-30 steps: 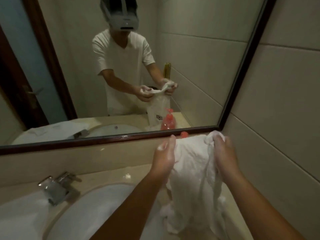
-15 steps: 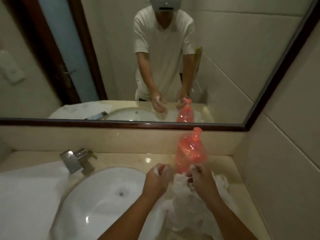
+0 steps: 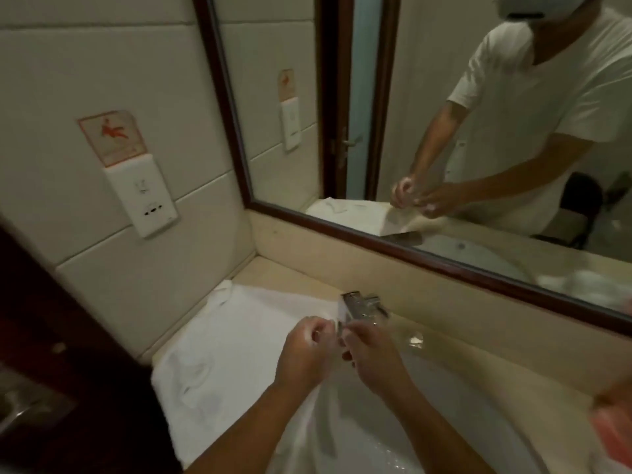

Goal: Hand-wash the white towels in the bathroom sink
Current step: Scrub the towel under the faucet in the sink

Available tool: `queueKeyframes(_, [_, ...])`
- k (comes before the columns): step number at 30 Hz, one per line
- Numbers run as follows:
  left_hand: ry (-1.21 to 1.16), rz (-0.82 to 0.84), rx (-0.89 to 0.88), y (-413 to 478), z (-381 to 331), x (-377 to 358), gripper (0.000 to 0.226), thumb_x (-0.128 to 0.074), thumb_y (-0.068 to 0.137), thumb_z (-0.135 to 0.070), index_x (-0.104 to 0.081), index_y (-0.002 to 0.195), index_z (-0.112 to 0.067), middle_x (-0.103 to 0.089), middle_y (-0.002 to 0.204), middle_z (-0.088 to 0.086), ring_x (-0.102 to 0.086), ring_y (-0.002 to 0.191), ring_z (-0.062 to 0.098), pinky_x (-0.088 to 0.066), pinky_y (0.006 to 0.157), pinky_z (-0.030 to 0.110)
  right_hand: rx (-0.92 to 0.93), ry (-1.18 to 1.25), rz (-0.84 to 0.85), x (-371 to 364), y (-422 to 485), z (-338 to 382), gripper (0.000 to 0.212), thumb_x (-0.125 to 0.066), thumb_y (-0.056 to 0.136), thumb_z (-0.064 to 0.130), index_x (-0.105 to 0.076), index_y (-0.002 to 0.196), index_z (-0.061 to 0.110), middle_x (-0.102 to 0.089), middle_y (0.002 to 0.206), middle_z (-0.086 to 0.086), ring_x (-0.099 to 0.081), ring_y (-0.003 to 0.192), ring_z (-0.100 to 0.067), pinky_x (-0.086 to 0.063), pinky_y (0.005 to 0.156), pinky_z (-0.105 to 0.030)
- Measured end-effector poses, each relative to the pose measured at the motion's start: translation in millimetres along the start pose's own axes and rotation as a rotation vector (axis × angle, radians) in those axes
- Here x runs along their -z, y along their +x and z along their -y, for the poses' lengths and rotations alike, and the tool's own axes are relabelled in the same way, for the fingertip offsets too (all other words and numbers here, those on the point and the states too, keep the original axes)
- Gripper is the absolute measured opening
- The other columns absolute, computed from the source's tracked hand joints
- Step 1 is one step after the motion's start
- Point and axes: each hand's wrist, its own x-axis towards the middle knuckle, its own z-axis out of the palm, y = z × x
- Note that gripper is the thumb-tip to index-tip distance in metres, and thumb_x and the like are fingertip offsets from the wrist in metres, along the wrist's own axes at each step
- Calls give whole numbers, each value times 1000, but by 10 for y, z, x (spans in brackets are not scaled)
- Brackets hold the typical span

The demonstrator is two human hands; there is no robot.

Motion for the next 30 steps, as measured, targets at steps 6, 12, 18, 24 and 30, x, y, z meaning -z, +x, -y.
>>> queueKeyframes(6, [191,6,48,989,1209,723,28,-53,103,-45,-70,117,-27,-70,116,-9,-65,107,11,-54,98,36,-23,-216,87,-1387,817,-39,18,-59,106,23,-70,121,25,-69,118,9,-65,107,-8,-48,95,-25])
queueKeyframes(12, [504,178,-22,1867,1774,903,51,-52,104,-44,-55,150,-21,-45,161,1,-42,145,21,-30,120,34,-167,-546,96,-1790,1657,-212,47,-51,105,20,-50,152,22,-56,153,-6,-49,139,-32,-40,112,-36])
queueKeyframes(18, [824,235,-50,2532,2056,959,72,-33,102,-67,-22,164,-33,-12,174,3,-18,156,29,-15,125,50,-239,-841,45,-1628,2028,-266,60,-41,107,52,-28,161,31,-43,155,-6,-35,148,-33,-28,119,-50])
queueKeyframes(24, [944,108,-117,2600,2276,1071,83,-25,84,-92,-67,96,-21,-65,104,5,-58,101,31,-50,89,48,-215,-924,45,-1674,1966,-398,51,-45,104,63,-53,144,32,-50,141,-9,-44,135,-39,-35,109,-47])
queueKeyframes(30, [375,165,163,2129,1719,1013,71,-47,99,-67,-58,144,-14,-70,129,15,-64,121,33,-50,101,40,-93,-411,-33,-1413,1409,-215,31,-49,109,44,-56,117,15,-63,83,-2,-67,92,-36,-34,69,-32])
